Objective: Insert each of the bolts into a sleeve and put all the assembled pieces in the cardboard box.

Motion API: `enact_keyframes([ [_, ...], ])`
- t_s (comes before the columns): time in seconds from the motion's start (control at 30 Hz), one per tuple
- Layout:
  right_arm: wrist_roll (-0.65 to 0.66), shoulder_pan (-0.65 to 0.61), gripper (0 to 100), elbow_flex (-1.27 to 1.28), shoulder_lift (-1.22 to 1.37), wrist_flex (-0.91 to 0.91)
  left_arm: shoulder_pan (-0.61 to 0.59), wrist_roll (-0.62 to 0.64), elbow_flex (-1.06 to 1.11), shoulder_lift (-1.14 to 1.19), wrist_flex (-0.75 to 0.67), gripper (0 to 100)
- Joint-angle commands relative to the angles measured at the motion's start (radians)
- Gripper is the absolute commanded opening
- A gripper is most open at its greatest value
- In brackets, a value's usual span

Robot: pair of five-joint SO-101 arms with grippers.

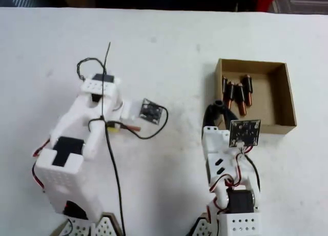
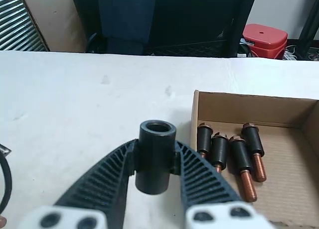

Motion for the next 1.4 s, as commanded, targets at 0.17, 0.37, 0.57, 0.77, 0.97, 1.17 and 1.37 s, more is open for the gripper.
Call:
enact_keyframes([
  [0.17, -0.005, 0.013, 1.7, -0.012, -0.013, -0.022, 0.039, -0.006, 0.012, -0.064, -0.014, 12],
  [0.37, -0.005, 0.013, 1.7, -0.012, -0.013, -0.022, 0.041, -0.003, 0.014, -0.064, -0.005, 12],
  [0.57, -0.005, 0.013, 1.7, -0.012, -0.013, -0.022, 0.041, -0.002, 0.003, -0.074, -0.005, 12],
  [0.77, -0.005, 0.013, 1.7, -0.012, -0.013, -0.022, 0.044, 0.095, -0.077, -0.074, 0.02, 12],
  [0.97, -0.005, 0.013, 1.7, -0.012, -0.013, -0.022, 0.084, 0.109, -0.199, -0.073, 0.172, 12],
  [1.17, -0.005, 0.013, 1.7, -0.012, -0.013, -0.022, 0.116, 0.11, -0.315, -0.073, 0.341, 12],
  [1.37, -0.005, 0.013, 1.7, -0.012, -0.013, -0.022, 0.107, 0.316, -0.523, -0.074, 0.519, 12],
])
